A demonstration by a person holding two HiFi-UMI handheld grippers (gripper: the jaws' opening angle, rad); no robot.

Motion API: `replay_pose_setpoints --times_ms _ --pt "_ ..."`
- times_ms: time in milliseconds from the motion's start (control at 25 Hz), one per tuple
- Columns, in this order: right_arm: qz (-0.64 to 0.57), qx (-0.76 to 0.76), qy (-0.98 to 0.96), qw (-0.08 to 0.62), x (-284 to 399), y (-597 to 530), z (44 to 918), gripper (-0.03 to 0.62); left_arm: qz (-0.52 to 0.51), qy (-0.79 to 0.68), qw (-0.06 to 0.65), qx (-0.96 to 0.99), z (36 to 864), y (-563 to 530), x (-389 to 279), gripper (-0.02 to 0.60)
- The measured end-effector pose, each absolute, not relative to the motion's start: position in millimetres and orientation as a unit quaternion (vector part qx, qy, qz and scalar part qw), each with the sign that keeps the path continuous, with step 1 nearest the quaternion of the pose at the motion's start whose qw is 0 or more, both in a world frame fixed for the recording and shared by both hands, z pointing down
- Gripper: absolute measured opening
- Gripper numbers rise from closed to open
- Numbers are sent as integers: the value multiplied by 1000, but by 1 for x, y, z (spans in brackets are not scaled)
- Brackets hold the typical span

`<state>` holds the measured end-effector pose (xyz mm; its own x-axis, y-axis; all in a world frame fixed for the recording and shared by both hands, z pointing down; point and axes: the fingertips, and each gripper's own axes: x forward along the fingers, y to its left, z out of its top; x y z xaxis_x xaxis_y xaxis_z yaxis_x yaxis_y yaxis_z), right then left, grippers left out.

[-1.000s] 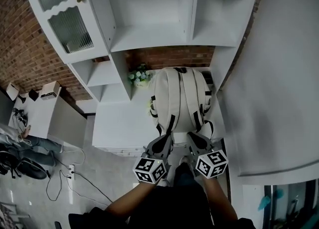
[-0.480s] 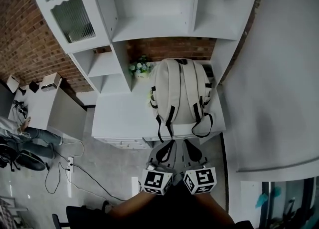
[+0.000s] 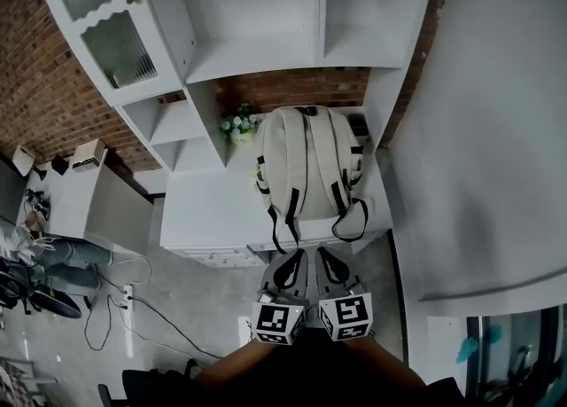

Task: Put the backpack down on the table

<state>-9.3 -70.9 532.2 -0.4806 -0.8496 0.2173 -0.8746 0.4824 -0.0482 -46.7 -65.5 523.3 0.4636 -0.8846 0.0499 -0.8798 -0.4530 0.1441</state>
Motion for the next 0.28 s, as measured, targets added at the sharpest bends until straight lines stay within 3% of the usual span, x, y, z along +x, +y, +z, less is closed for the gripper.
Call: replay_pose_setpoints --times_ms 280 --pt "67 506 -856 86 -16 -70 538 18 -16 -507 71 859 532 -67 -51 17"
